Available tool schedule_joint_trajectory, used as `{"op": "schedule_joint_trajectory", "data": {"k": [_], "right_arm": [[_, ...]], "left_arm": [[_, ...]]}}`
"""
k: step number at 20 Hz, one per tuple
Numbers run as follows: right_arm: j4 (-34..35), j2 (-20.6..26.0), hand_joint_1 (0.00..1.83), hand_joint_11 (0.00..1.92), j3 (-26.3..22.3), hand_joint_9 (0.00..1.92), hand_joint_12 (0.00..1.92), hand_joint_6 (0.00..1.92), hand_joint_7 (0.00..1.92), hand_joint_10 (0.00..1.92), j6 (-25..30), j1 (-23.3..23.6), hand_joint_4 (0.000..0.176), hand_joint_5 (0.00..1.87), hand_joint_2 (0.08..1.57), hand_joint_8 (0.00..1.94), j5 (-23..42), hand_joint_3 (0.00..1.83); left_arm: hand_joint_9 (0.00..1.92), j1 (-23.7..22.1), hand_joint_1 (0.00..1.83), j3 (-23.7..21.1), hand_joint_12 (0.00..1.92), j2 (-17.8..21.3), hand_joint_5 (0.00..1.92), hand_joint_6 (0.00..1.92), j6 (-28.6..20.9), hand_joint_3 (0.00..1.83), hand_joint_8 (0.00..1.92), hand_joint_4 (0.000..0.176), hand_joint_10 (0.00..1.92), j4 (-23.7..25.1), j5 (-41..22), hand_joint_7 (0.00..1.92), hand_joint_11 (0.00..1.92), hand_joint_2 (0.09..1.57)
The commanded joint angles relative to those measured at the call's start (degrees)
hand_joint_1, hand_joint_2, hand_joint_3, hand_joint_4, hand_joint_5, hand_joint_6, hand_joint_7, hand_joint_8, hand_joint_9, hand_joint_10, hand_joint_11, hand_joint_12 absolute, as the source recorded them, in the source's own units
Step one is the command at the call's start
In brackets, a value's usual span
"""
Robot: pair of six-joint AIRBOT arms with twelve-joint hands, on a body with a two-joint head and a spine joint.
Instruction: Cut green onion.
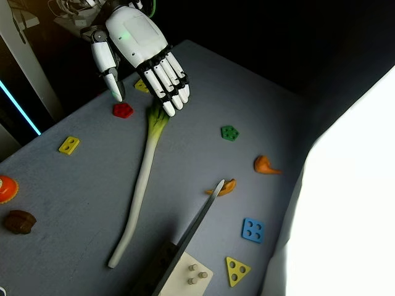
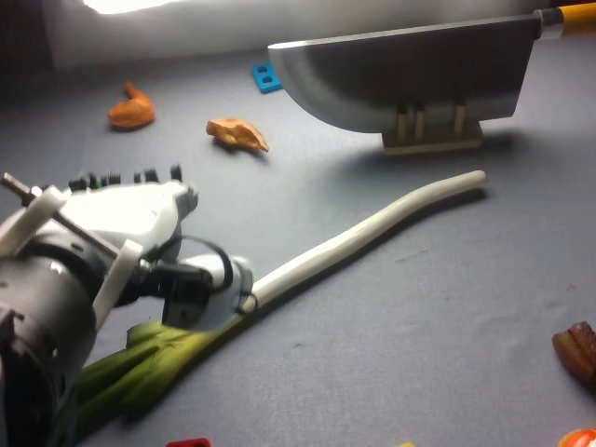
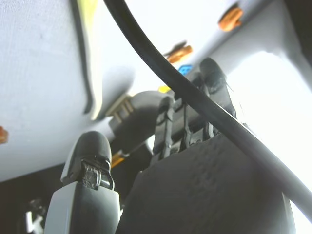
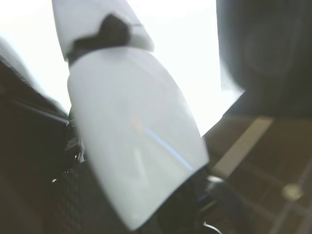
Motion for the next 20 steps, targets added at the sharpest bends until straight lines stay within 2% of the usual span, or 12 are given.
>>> {"op": "schedule_joint_trajectory", "data": {"k": [1, 2, 3, 4, 6, 7, 9, 13, 16, 17, 20], "right_arm": [[0.90, 0.10, 1.09, 0.00, 0.93, 0.00, 0.00, 0.00, 0.00, 0.00, 0.94, 0.96, 0.014, 0.00, 0.98, 0.00, 5.53, 0.00], [0.95, -0.56, 1.09, 0.00, 2.21, 0.00, 0.00, 0.00, 0.00, 0.00, 2.50, 0.96, 0.014, 0.00, 0.98, 0.00, 4.77, 0.00], [0.95, -1.39, 1.09, 0.00, 3.62, 0.00, 0.00, 0.00, 0.00, 0.00, 4.08, 0.92, 0.006, 0.00, 0.99, 0.00, 4.49, 0.00], [0.94, -2.07, 1.09, 0.00, 4.90, 0.00, 0.00, 0.00, 0.00, 0.00, 4.67, 0.85, 0.005, 0.00, 0.99, 0.00, 4.50, 0.00], [-0.39, -3.80, 1.10, 0.00, 7.96, 0.00, 0.00, 0.00, 0.00, 0.00, 7.17, 0.41, 0.006, 0.00, 0.99, 0.00, 4.49, 0.00], [-1.82, -4.73, 1.10, 0.00, 9.60, 0.00, 0.00, 0.00, 0.00, 0.00, 9.17, 0.22, 0.032, 0.00, 0.98, 0.00, 4.48, 0.00], [-3.67, -6.58, 1.09, 0.00, 12.61, 0.00, 0.00, 0.00, 0.00, 0.00, 12.42, -0.02, 0.040, 0.00, 0.99, 0.00, 4.24, 0.00], [-6.89, -11.70, 1.13, 0.00, 19.66, 0.00, 0.00, 0.00, 0.00, 0.00, 13.84, 0.08, 0.044, 0.00, 0.97, 0.00, 1.52, 0.00], [-7.02, -14.53, 1.12, 0.00, 23.54, 0.00, 0.00, 0.00, 0.00, 0.00, 13.84, 0.11, 0.036, 0.00, 0.97, 0.00, 1.25, 0.00], [-7.02, -15.11, 1.15, 0.00, 24.27, 0.00, 0.00, 0.00, 0.00, 0.00, 13.84, 0.13, 0.035, 0.00, 0.96, 0.00, 1.31, 0.00], [-7.65, -17.67, 1.09, 0.00, 27.51, 0.00, 0.00, 0.00, 0.00, 0.00, 13.86, 0.14, 0.047, 0.00, 0.99, 0.00, 2.02, 0.00]], "left_arm": [[0.12, -0.08, 0.25, -0.14, 0.47, -0.01, 0.13, 0.01, -0.62, 0.00, 0.00, 0.025, 0.01, 5.26, 2.07, 0.15, 0.00, 1.32], [0.12, 0.60, 0.25, -0.43, 0.46, -0.01, 0.13, 0.01, -1.91, 0.00, 0.00, 0.025, 0.01, 5.36, 2.44, 0.15, 0.00, 1.32], [0.10, 1.57, 0.27, -0.85, 0.31, -0.08, 0.09, 0.01, -4.24, 0.00, 0.01, 0.019, 0.01, 5.95, 3.38, 0.13, 0.00, 1.33], [0.09, 2.65, 0.27, -1.16, 0.26, -0.20, 0.08, 0.01, -6.64, 0.00, 0.01, 0.018, 0.01, 6.39, 4.39, 0.12, 0.00, 1.33], [0.09, 4.07, 0.28, -1.42, 0.24, -0.46, 0.08, 0.01, -7.78, 0.00, 0.00, 0.019, 0.01, 7.07, 4.81, 0.12, 0.00, 1.34], [0.08, 4.45, 0.25, -1.47, 0.18, -0.65, 0.09, 0.01, -7.78, 0.00, 0.00, 0.023, 0.00, 7.40, 4.81, 0.12, 0.00, 1.35], [0.06, 4.94, 0.23, -1.45, 0.10, -1.69, 0.07, 0.00, -7.78, 0.01, 0.00, 0.028, 0.00, 8.12, 4.95, 0.09, 0.00, 1.36], [0.06, 6.03, 0.29, -1.24, 0.14, -5.43, 0.08, 0.00, -8.48, 0.00, 0.00, 0.022, 0.00, 9.65, 5.04, 0.09, 0.00, 1.35], [0.07, 7.78, 0.37, -1.18, 0.18, -7.47, 0.11, 0.01, -10.20, 0.00, 0.01, 0.028, 0.00, 11.09, 5.04, 0.08, 0.00, 1.33], [0.11, 8.44, 0.41, -1.15, 0.28, -7.85, 0.14, 0.01, -10.90, 0.00, 0.01, 0.024, 0.01, 11.69, 5.04, 0.12, 0.00, 1.32], [0.12, 11.14, 0.40, -0.80, 0.34, -8.75, 0.13, 0.00, -12.65, 0.00, 0.00, 0.018, 0.00, 13.36, 5.02, 0.15, 0.00, 1.32]]}}
